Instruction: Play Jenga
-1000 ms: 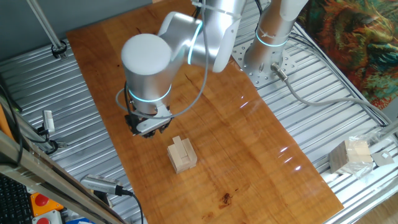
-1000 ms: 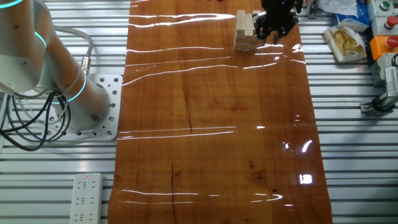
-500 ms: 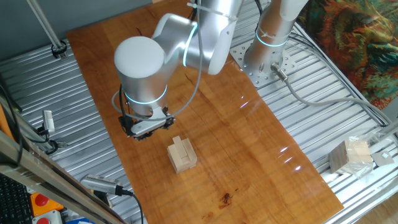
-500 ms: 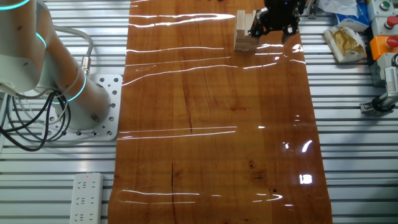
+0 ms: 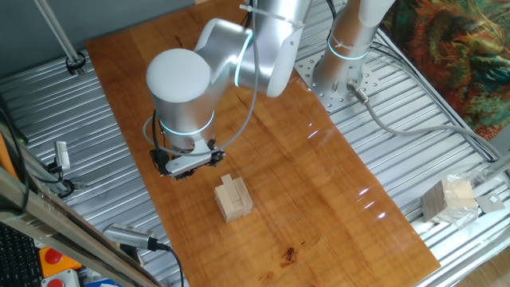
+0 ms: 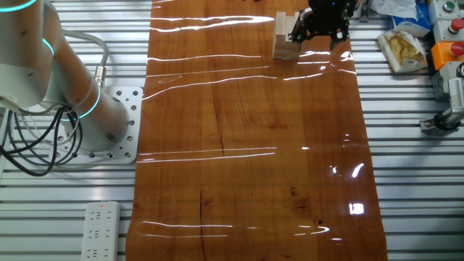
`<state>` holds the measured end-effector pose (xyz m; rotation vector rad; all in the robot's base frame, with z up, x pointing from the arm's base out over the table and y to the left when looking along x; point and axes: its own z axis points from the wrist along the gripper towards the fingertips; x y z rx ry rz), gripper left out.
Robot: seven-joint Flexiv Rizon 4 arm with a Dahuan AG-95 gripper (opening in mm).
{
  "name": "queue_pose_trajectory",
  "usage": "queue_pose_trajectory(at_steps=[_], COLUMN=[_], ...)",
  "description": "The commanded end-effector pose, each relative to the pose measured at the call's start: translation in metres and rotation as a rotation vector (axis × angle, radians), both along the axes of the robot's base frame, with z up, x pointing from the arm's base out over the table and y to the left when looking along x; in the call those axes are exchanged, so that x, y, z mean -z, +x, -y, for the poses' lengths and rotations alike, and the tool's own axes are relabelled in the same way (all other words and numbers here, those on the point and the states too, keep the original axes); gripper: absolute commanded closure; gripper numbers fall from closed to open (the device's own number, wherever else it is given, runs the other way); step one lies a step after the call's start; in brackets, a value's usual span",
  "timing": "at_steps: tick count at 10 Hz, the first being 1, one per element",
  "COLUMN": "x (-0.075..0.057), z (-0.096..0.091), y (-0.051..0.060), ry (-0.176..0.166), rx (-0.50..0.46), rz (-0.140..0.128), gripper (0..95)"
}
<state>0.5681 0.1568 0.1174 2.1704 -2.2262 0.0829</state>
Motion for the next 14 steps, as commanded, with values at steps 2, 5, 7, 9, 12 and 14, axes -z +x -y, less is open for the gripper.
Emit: queue_pose_trajectory(at_steps=[2, 5, 7, 9, 12, 14], x=[0.0001, 0.0001, 0.0001, 0.0001, 0.0001, 0.0001], z=[0.0005, 0.0005, 0.0005, 0.0005, 0.0005, 0.0005], y=[-0.0005, -0.0005, -0.0005, -0.0005, -0.0005, -0.0005], ry=[-0.002, -0.002, 0.003, 0.008, 0.041, 0.037], rx=[0.001, 0.005, 0.003, -0.015, -0.039, -0.041], rz=[0.001, 0.002, 0.013, 0.017, 0.025, 0.025], gripper=[19.0, 38.0, 38.0, 38.0, 38.0, 38.0])
